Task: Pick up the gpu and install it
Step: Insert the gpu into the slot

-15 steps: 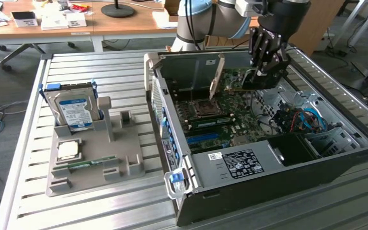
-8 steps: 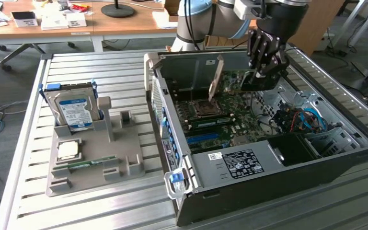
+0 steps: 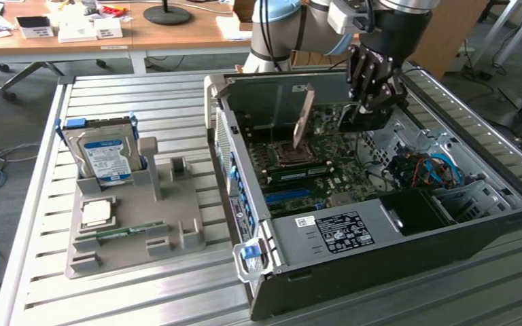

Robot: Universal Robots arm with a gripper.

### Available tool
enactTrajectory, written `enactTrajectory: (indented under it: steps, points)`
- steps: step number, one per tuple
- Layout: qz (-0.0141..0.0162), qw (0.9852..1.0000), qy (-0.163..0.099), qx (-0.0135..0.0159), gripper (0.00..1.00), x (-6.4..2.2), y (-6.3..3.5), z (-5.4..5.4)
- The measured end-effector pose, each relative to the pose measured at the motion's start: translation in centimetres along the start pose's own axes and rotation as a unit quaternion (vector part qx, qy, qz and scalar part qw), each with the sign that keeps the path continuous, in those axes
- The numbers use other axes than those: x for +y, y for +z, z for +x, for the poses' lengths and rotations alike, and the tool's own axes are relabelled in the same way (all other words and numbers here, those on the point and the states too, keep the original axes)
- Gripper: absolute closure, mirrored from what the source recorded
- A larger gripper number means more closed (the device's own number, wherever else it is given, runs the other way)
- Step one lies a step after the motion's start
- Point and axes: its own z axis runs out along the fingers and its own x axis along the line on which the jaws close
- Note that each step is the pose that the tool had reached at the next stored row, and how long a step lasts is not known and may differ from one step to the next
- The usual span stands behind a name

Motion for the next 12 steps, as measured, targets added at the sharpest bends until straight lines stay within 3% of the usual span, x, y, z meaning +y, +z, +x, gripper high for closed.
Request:
enactTrajectory:
  steps: [12]
  points:
    - [0.0, 1.0, -0.001, 0.0008, 0.73, 0.22, 0.24, 0.02]
